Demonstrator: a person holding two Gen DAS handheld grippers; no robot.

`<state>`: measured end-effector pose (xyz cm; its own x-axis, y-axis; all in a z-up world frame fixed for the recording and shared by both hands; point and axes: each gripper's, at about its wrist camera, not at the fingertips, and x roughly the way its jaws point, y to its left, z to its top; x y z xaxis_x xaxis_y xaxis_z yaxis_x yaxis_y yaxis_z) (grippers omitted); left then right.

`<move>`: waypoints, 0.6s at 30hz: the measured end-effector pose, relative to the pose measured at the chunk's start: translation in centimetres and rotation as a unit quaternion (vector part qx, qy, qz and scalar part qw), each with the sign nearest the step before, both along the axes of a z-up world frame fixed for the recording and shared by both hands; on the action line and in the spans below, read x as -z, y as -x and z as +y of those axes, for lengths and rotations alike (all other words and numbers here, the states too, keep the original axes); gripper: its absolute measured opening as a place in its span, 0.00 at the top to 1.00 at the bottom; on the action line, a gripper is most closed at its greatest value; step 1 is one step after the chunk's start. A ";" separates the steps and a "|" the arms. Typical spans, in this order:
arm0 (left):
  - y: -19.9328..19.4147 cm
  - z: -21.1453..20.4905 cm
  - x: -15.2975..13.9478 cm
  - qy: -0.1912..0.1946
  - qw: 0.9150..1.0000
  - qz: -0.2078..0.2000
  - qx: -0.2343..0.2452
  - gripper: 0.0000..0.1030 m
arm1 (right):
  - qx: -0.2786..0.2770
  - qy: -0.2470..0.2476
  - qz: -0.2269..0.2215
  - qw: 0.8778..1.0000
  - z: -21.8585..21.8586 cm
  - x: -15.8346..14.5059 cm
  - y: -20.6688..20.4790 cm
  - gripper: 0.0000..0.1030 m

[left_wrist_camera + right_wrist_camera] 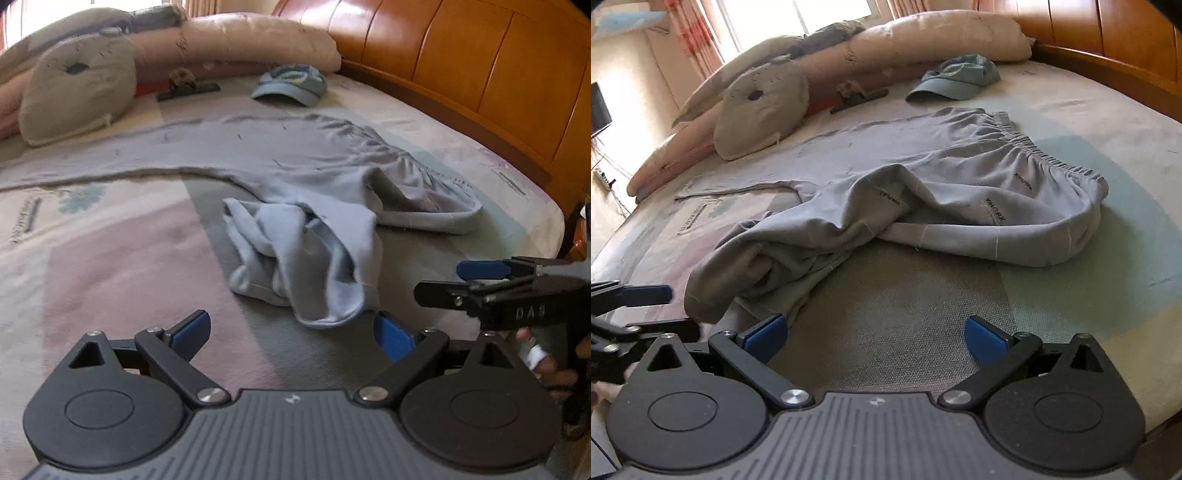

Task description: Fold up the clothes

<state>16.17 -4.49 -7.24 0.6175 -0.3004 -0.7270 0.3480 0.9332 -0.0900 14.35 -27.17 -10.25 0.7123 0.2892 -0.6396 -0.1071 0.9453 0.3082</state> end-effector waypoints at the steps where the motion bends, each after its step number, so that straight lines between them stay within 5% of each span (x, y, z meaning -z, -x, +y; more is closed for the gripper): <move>1: -0.1 -0.3 0.0 -0.005 1.000 -0.004 0.001 0.08 | -0.001 0.002 -0.007 1.000 0.1 0.1 0.2 0.00; 10: -3.9 -0.1 -1.4 -0.035 0.998 -0.024 -0.045 0.08 | -0.040 0.089 -0.023 0.995 2.0 0.5 0.7 0.00; 18: -8.8 0.6 -2.6 -0.057 0.996 -0.037 -0.063 0.08 | -0.046 0.040 -0.018 0.998 0.3 0.3 0.5 0.00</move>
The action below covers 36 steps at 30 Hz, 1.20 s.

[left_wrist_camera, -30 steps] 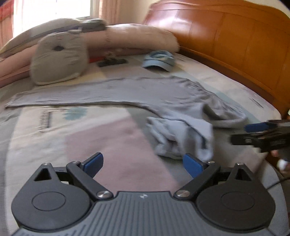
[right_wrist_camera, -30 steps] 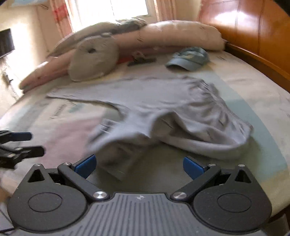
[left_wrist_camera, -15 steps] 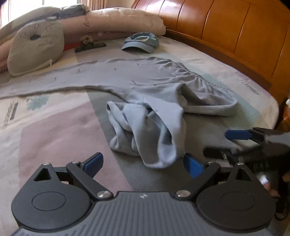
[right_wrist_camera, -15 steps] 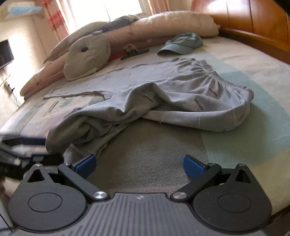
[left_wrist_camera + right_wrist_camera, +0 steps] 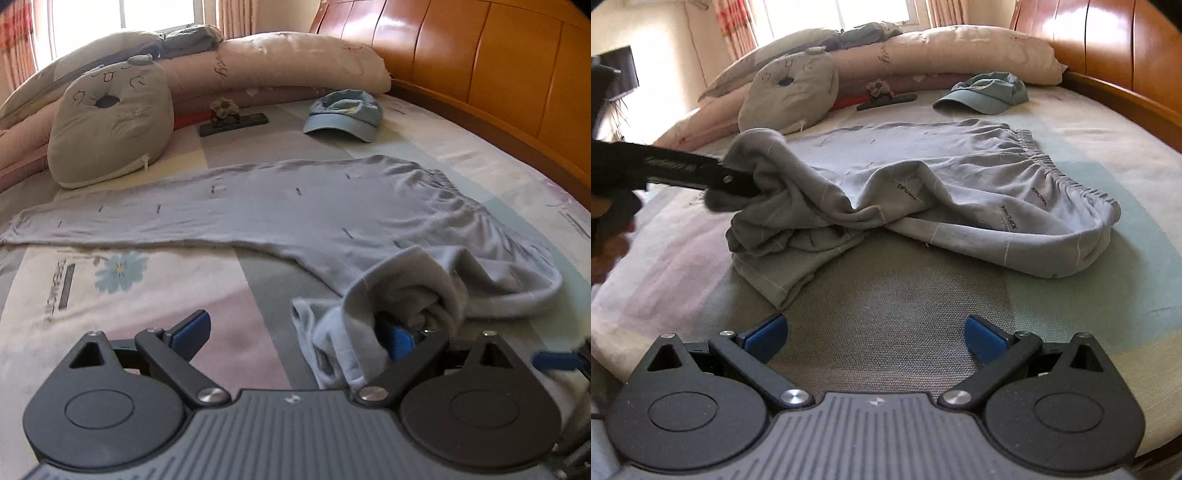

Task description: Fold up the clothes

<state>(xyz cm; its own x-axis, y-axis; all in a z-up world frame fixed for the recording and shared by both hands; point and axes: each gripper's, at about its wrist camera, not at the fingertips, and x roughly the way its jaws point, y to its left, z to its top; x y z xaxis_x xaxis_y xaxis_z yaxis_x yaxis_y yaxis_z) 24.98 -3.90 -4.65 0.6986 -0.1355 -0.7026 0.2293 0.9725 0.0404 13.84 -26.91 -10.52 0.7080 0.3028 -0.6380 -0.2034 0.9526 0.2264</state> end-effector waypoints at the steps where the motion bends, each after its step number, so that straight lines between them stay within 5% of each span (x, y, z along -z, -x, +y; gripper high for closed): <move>1: -0.7 0.1 0.1 -0.003 1.000 0.003 -0.001 0.08 | -0.001 -0.005 0.000 1.000 -0.2 0.0 0.0 0.00; 13: -7.1 1.2 0.5 -0.049 0.998 0.016 -0.025 0.08 | -0.004 0.024 -0.014 1.000 0.7 0.3 0.4 0.00; 20: -2.8 1.7 -1.7 -0.004 1.000 0.004 0.016 0.08 | -0.002 0.067 -0.014 0.998 1.8 0.3 0.2 0.00; 26: 3.1 1.9 -0.8 0.038 0.998 0.039 0.031 0.08 | -0.012 0.076 -0.011 0.997 1.9 0.0 0.4 0.00; 36: 5.9 -2.3 1.9 0.026 0.996 0.051 0.069 0.08 | -0.015 0.081 0.009 0.997 2.3 -0.6 1.1 0.00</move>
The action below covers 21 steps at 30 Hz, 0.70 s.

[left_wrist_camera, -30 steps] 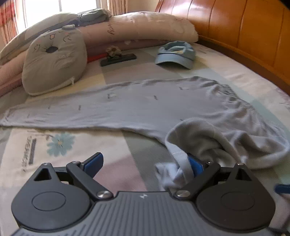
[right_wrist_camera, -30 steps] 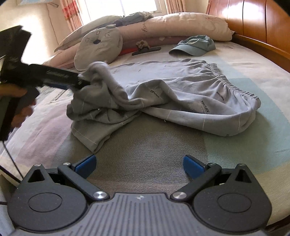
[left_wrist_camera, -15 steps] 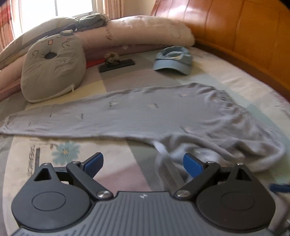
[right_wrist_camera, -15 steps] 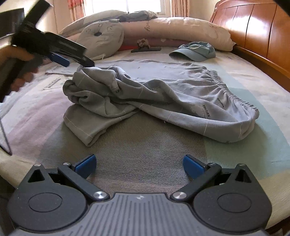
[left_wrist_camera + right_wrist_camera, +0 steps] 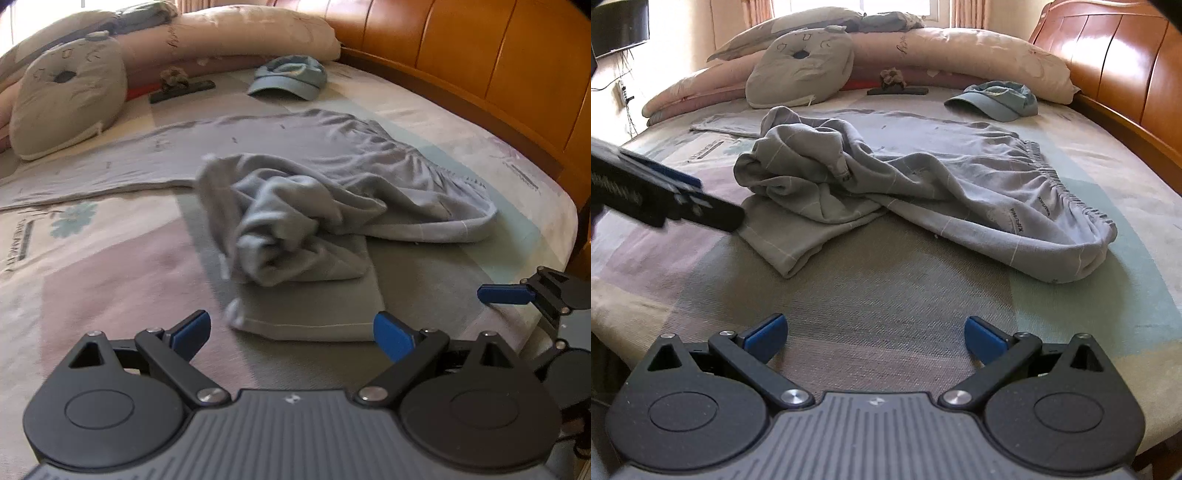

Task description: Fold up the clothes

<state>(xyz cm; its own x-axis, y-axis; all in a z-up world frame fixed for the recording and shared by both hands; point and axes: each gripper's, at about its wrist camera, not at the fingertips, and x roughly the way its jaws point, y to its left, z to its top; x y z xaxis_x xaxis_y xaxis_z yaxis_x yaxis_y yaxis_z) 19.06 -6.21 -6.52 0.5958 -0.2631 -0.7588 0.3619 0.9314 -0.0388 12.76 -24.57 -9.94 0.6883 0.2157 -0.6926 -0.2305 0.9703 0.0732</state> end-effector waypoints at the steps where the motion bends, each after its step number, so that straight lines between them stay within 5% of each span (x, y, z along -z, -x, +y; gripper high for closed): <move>1: -0.2 -0.5 0.2 -0.001 1.000 -0.002 0.001 0.08 | 0.002 -0.006 0.003 1.000 -0.1 -0.1 0.1 0.00; 11: -1.0 -3.9 1.5 0.005 0.999 -0.005 0.037 0.08 | 0.040 -0.064 0.017 0.997 -2.3 -1.1 0.9 0.00; 21: -2.7 -5.2 2.7 -0.059 0.998 -0.018 0.030 0.08 | 0.059 -0.082 0.010 0.995 -3.5 -1.5 1.3 0.00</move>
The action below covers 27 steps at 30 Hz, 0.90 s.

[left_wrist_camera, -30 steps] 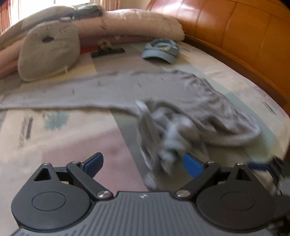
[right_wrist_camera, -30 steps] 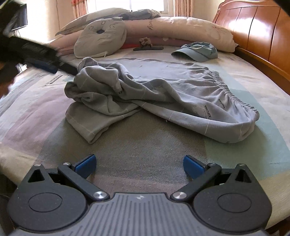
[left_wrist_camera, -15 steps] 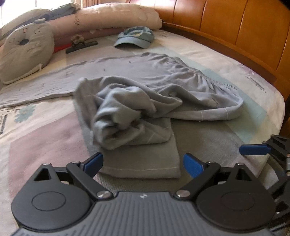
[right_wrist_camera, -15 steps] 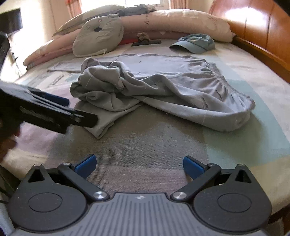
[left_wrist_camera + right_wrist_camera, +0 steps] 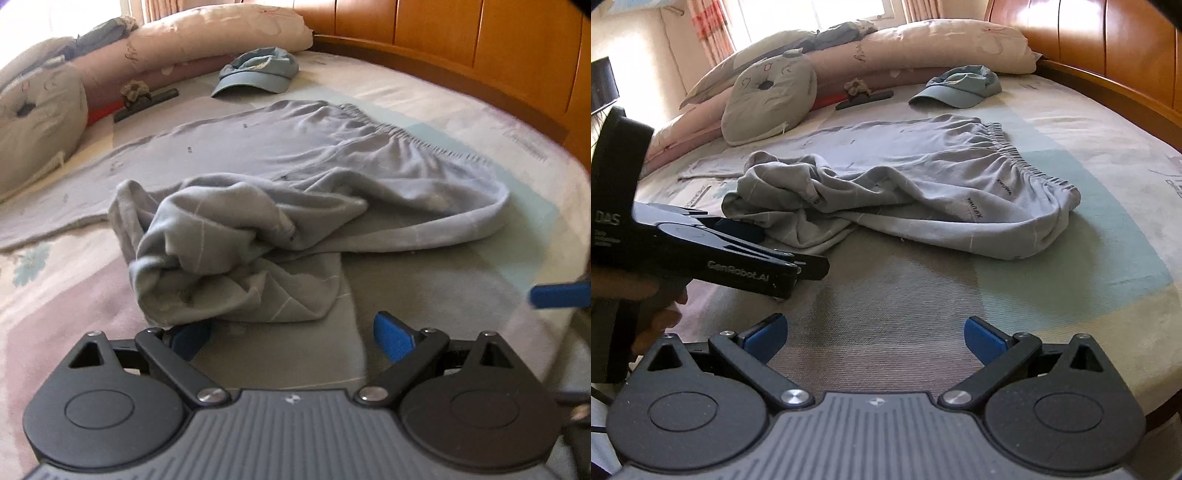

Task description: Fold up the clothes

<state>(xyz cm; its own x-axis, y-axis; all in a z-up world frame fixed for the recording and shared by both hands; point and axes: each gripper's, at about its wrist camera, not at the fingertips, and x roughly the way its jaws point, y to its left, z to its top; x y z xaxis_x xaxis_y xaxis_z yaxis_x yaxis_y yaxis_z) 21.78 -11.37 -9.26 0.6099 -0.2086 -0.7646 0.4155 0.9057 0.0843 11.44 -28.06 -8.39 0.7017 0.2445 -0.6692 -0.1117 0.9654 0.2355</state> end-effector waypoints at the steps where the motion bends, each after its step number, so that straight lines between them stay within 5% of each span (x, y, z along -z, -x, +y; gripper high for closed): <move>1: 0.0 0.1 0.1 -0.002 1.000 -0.002 -0.004 0.08 | 0.004 0.000 0.000 1.000 -0.1 0.0 0.0 0.00; 10: 0.0 5.1 0.5 0.020 0.996 0.018 -0.084 0.06 | 0.025 -0.021 0.006 0.999 -1.0 -0.1 0.3 0.00; 17: 1.1 9.6 0.2 0.000 0.991 0.021 -0.131 0.07 | 0.023 -0.023 0.006 0.999 -0.7 -0.2 0.3 0.00; 27: 1.9 8.3 -1.7 0.039 0.996 0.002 -0.081 0.08 | 0.008 -0.021 0.005 1.000 0.5 -0.3 -0.1 0.00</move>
